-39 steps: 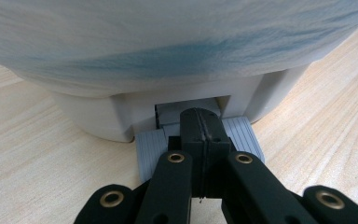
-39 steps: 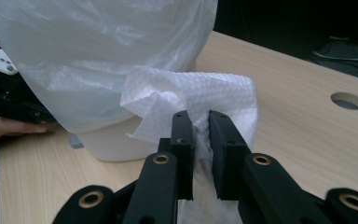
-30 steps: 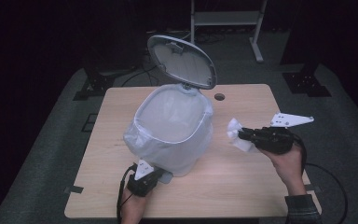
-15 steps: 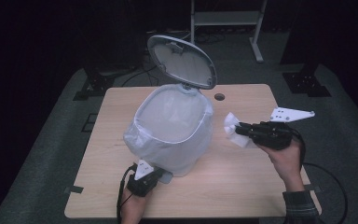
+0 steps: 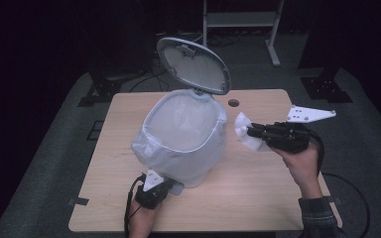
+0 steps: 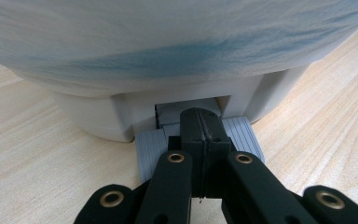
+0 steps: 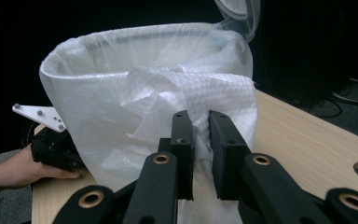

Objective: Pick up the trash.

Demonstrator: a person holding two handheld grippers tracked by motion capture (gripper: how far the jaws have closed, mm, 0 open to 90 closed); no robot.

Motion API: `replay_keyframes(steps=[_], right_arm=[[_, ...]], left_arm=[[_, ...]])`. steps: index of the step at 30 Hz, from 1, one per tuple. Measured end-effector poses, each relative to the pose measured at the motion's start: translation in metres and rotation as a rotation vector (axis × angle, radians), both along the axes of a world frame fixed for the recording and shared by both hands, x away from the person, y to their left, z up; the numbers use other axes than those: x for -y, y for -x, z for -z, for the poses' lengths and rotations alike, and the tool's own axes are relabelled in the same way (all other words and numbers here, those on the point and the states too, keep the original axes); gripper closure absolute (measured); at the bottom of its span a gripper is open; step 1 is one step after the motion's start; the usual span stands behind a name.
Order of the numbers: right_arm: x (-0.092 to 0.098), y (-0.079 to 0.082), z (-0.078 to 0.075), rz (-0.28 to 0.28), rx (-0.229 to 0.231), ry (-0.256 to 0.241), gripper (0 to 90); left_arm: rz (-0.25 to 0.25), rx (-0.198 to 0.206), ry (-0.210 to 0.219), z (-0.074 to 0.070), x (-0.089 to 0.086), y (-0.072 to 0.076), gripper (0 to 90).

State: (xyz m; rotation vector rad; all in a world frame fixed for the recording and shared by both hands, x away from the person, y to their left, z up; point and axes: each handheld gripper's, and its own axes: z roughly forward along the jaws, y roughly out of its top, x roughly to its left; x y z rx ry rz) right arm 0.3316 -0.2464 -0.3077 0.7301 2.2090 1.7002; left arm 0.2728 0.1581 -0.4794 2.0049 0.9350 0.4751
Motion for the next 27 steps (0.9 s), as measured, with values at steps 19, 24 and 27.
replay_keyframes(steps=[19, 24, 27], right_arm=[[-0.018, -0.005, -0.026, -0.055, 0.03, -0.04, 79.9], [-0.026, -0.006, -0.032, -0.071, 0.036, -0.046, 79.9], [-0.03, -0.007, -0.035, -0.079, 0.04, -0.046, 79.9]], left_arm=[[0.0, 0.001, -0.001, 0.0, 0.0, 0.0, 90.0], [0.0, 0.001, -0.001, 0.0, 0.0, 0.0, 90.0], [0.0, 0.003, -0.001, 0.0, 0.0, 0.0, 90.0]])
